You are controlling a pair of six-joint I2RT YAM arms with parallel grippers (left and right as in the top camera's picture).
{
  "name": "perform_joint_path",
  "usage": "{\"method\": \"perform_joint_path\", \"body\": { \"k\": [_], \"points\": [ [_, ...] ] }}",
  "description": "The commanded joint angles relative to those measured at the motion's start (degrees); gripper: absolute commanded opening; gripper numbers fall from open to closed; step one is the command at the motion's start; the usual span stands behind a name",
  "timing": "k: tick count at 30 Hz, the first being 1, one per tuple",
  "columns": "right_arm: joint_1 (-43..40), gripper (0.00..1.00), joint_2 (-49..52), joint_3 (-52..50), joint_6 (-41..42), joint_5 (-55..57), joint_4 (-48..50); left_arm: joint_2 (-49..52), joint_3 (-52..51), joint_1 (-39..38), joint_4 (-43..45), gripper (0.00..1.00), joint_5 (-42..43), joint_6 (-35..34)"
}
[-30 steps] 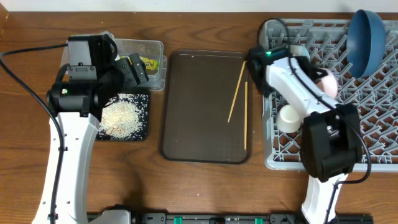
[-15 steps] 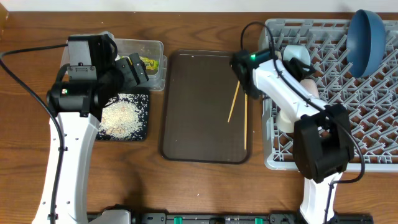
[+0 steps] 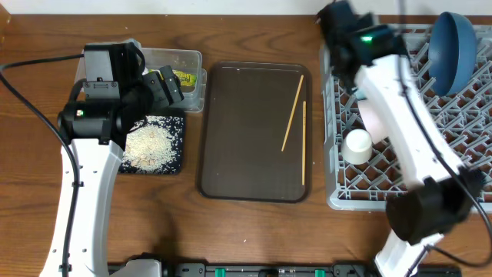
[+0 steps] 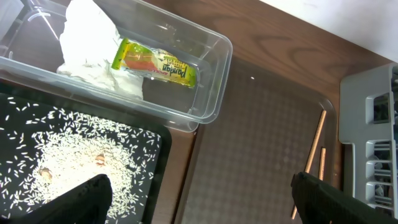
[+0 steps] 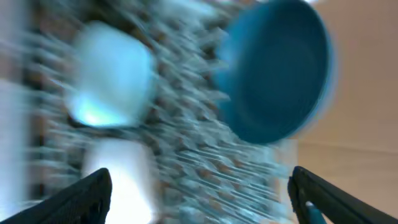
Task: Sort waste into correct bins and load items into the dishwasher rack
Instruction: 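Release the white bowl and raise the right gripper, then reach the right gripper down to the chopsticks on the brown tray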
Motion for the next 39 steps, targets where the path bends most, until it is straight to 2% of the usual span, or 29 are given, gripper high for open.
{"method": "perform_joint_path", "body": {
  "k": [1, 4, 5, 10, 13, 17, 22, 25, 28, 33, 39],
  "points": [
    [0.57, 0.86, -1.7, 0.81, 0.13, -31.63, 3.13, 0.22, 0.09, 0.2, -0.11, 0.94, -0.33, 0.09],
    [1.14, 0.71, -1.18, -0.39, 0.33, -46.71, 8.61, 0.22, 0.09, 0.2, -0.11, 0.94, -0.33, 0.09],
    [1.42, 0.71, -0.96, -1.22, 1.4, -48.09, 10.75, 0.22, 0.09, 0.2, -0.11, 0.95, -0.33, 0.09],
    [3.52, 0.71, 0.48, -5.92, 9.31, -46.56, 18.25, 0.22, 0.09, 0.2, -0.11, 0.94, -0.33, 0.09],
    [3.89, 0.71, 0.7, -7.93, 14.32, -44.63, 18.6, 0.22, 0.09, 0.2, -0.11, 0.94, -0.33, 0.09],
    [3.89, 0.7, 0.7, -10.6, 16.96, -41.55, 18.84, 0.22, 0.09, 0.2, -0.11, 0.94, -0.33, 0.09],
    [4.2, 0.61, 0.7, -15.1, 21.94, -37.44, 21.7, 0.22, 0.09, 0.2, -0.11, 0.94, -0.33, 0.09],
    [4.59, 0.5, 0.72, -19.34, 25.73, -35.21, 25.18, 0.22, 0.09, 0.2, -0.11, 0.94, -0.33, 0.09],
    [5.01, 0.47, 0.72, -23.43, 29.22, -34.73, 28.59, 0.22, 0.09, 0.2, -0.11, 0.95, -0.33, 0.09],
    [6.29, 0.45, 0.72, -27.76, 31.3, -32.48, 31.61, 0.22, 0.09, 0.22, -0.11, 0.94, -0.33, 0.09],
    [7.3, 0.45, 3.96, -28.28, 32.2, -31.74, 31.65, 0.22, 0.09, 0.2, -0.11, 0.94, -0.33, 0.09]
  ]
}}
